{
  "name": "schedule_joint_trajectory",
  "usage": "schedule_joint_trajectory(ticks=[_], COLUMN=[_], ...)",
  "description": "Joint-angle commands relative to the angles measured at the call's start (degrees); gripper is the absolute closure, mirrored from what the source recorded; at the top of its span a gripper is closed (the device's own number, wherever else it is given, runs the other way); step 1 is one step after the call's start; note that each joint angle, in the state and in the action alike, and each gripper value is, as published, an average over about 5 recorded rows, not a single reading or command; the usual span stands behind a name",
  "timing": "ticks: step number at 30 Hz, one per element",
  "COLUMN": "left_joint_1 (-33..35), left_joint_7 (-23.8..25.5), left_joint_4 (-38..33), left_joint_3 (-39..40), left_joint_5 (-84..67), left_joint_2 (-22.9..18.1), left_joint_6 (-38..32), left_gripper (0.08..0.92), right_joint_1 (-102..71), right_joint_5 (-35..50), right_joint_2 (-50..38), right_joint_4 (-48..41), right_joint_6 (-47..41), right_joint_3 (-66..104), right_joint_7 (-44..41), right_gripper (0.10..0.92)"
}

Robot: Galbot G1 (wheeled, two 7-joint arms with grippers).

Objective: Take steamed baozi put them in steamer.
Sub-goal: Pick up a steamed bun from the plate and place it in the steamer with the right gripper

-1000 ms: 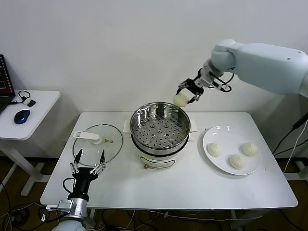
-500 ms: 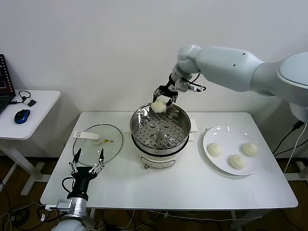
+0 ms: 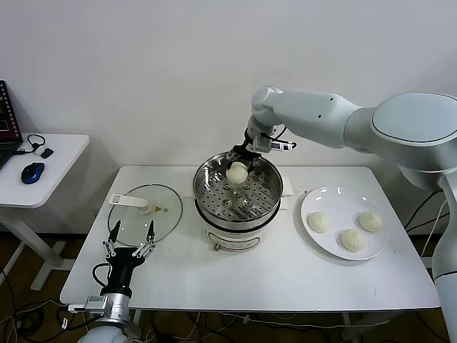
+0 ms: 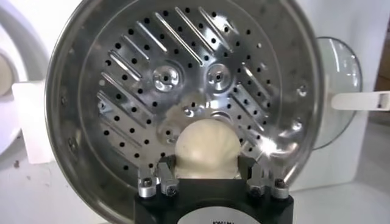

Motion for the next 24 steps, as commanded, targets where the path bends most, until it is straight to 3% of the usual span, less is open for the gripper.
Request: schedule_joint_trajectory(ticks=[1, 24], left_joint_1=[0.0, -0.1], left_joint_7=[0.0, -0.1], left_joint_4=[-0.1, -0.1], left_joint_3=[0.1, 0.0], left_joint_5=[0.1, -0.3], left_joint_2=[-0.2, 0.1], left_joint_6=[0.0, -0.3], left_gripper=[0.177, 0.177], right_joint_1=[-1.3, -6.6], right_joint_5=[-0.5, -2.8], right_joint_2=[1.2, 2.5], right_joint_4=[-1.5, -10.2], right_joint_6=[2.8, 2.8], right_joint_3=[-1.5, 3.9], right_joint_7=[0.0, 1.2], right_gripper=[0.355, 0.355])
